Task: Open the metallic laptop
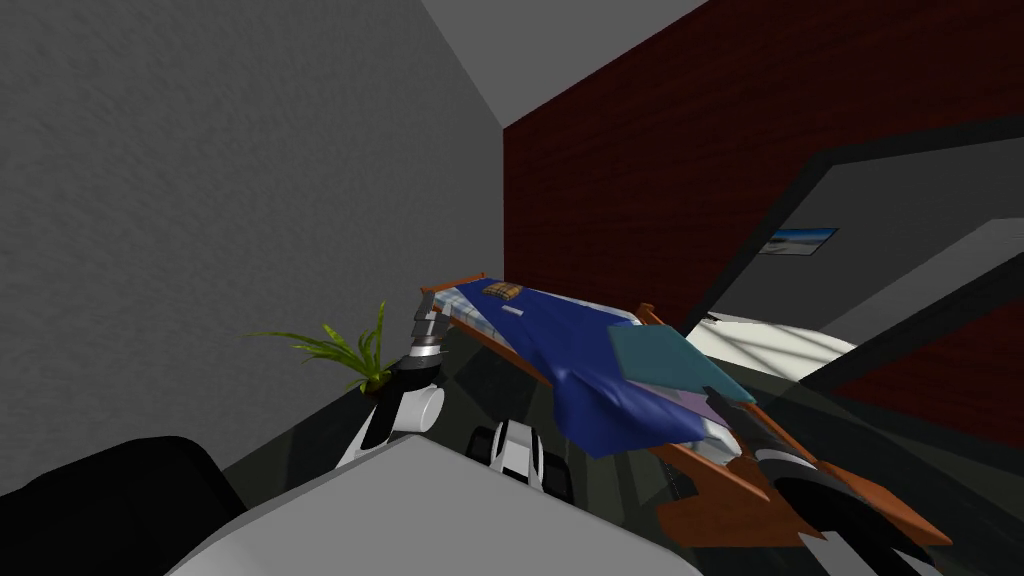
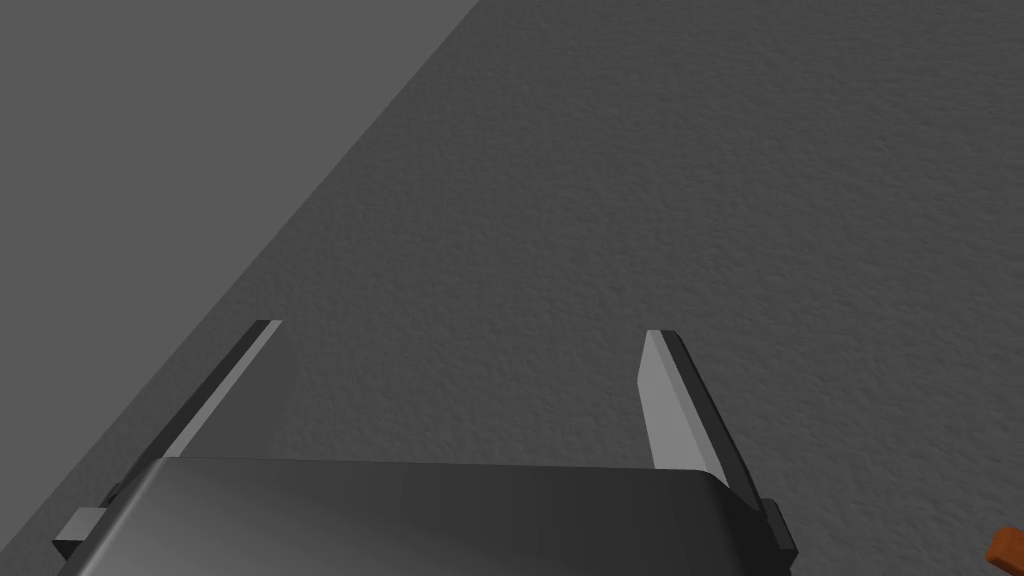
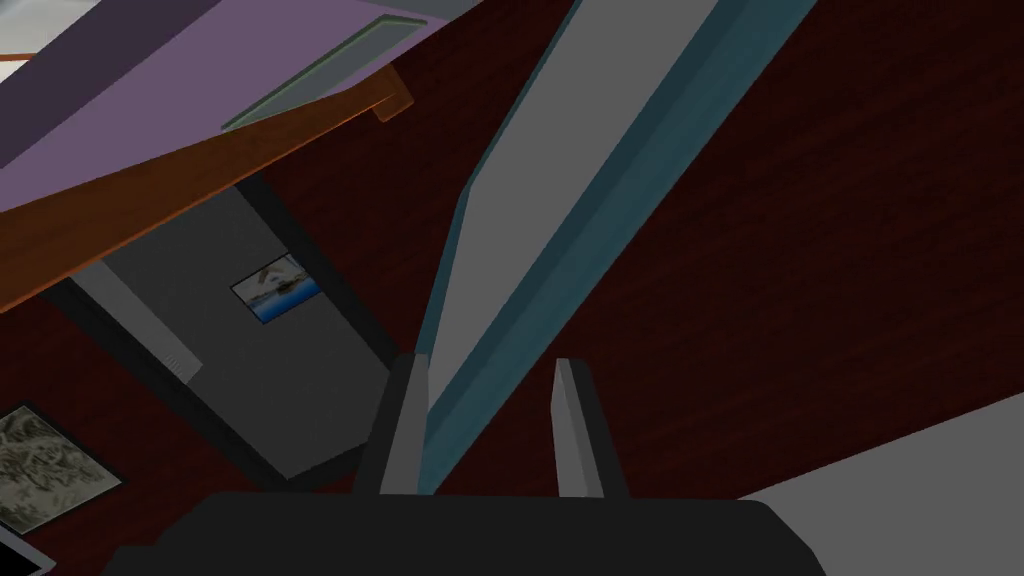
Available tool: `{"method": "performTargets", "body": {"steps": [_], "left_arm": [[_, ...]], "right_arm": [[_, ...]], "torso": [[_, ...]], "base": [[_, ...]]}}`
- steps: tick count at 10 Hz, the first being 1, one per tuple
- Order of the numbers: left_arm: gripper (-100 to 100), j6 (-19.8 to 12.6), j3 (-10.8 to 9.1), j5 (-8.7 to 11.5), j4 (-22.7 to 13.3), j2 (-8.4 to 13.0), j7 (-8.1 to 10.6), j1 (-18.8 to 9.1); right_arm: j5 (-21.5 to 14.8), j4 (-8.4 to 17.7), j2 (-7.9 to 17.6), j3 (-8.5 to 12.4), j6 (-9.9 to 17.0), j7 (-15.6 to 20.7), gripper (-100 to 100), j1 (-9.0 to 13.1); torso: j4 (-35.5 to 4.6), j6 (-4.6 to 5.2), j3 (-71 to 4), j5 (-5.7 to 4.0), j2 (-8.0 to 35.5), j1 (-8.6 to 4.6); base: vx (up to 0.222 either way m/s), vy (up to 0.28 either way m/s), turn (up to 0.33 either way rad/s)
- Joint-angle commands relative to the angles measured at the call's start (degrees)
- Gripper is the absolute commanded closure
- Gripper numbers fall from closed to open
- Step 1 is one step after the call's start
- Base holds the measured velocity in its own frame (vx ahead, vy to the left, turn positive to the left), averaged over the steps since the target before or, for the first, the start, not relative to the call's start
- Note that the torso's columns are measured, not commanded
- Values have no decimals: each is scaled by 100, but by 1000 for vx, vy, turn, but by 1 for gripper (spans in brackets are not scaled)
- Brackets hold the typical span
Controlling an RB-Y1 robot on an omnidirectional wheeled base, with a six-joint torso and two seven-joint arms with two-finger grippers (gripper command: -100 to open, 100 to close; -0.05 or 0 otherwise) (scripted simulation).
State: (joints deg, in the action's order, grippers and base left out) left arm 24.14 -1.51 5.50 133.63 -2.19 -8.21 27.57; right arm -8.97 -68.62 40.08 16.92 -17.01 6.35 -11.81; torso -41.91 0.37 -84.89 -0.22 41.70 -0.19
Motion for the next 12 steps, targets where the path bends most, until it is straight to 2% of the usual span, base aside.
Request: {"method": "performTargets", "body": {"steps": [1, 2, 4, 5, 8, 9, 11, 12], "left_arm": [[0, 0, 1, 0, -1, 0, 0, -3], [0, -1, 2, 0, -1, 0, 0, -5], [0, -1, 2, 0, -2, -1, 0, -5], [0, -1, 2, 0, -2, -1, 0, -6], [0, -1, 2, 0, -1, -1, 0, -5], [0, -1, 2, 0, -1, -1, 0, -5], [0, -1, 2, 0, -1, -1, 0, -4], [0, -1, 2, 0, -1, -1, 0, -5]], "right_arm": [[6, 282, 129, -132, 204, -14, -100, 379], [6, 282, 129, -132, 204, -14, -100, 434], [11, 564, 257, -264, 409, -28, -100, 809], [11, 564, 257, -264, 409, -28, -100, 868], [20, 987, 450, -462, 715, -50, -100, 1496], [20, 987, 450, -462, 715, -50, -100, 1519], [26, 1269, 579, -594, 919, -64, -100, 1913], [26, 1269, 579, -594, 919, -64, -100, 1953]], "torso": [[-24, -30, 26, 6, 54, -1], [-52, -35, 69, 18, 119, 17], [-54, -33, 52, 40, 90, 45], [-51, -34, 44, 43, 82, 44], [-44, -43, 29, 36, 58, 31], [-47, -38, 37, 34, 68, 30], [-47, -33, 34, 37, 64, 28], [-50, -36, 43, 36, 79, 35]], "base": [[-148, -26, 207], [-148, -12, 58], [-148, 10, 61], [-113, 2, 36], [-116, -2, 91], [-86, -7, 49], [-109, -3, 67], [-103, 1, 41]]}}
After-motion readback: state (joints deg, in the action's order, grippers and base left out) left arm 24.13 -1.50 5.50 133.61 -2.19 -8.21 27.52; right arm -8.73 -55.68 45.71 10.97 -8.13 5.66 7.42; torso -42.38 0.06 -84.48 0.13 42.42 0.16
